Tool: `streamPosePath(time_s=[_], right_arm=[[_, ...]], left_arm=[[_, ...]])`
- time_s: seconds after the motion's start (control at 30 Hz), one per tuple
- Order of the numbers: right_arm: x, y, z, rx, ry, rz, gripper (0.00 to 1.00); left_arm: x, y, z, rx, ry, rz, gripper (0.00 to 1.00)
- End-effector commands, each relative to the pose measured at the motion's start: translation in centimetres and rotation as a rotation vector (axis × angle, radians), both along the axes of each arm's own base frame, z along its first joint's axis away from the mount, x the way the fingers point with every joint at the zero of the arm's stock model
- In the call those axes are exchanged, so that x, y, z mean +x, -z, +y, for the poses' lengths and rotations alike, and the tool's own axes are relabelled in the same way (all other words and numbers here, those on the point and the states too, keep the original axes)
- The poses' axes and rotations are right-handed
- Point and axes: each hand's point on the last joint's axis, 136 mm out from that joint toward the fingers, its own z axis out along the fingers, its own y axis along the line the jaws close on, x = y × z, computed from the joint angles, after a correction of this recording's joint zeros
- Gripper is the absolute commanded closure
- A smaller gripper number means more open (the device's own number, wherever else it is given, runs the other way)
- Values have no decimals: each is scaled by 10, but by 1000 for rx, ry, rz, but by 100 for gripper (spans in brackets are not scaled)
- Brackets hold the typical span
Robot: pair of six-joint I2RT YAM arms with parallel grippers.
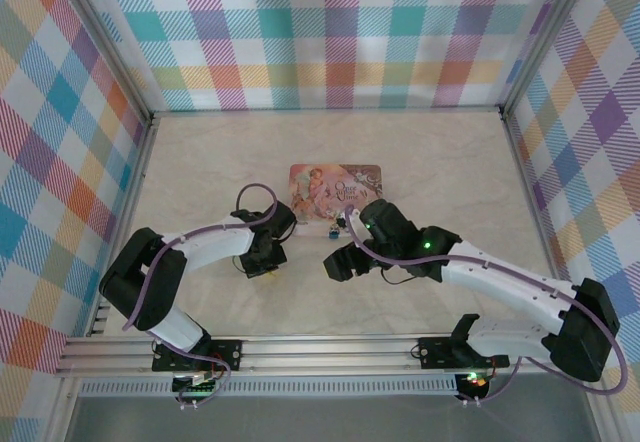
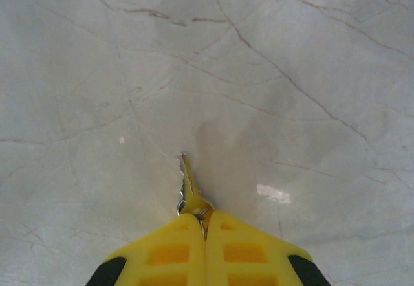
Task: Unlock a padlock with a key
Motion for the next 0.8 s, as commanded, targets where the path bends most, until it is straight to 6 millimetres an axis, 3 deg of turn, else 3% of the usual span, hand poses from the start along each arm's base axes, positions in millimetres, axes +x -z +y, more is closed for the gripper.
streamPosePath(time_s=[0.0, 0.13, 0.4, 0.6, 0.77], right_arm=[[1, -9, 0, 27, 7, -29, 27], [2, -10, -2, 31, 20, -38, 27], [14, -22, -17, 57, 124, -119, 27], [34, -40, -43, 66, 292, -214, 26], [49, -73, -66, 123, 424, -298, 25]], left_arm=[[-9, 16, 6, 44, 22, 34, 100], [4, -10, 6, 48, 53, -33, 100], [41, -103, -4, 13, 149, -268, 100], [64, -164, -36, -115, 243, -392, 100], [77, -216, -70, -263, 343, -494, 100]])
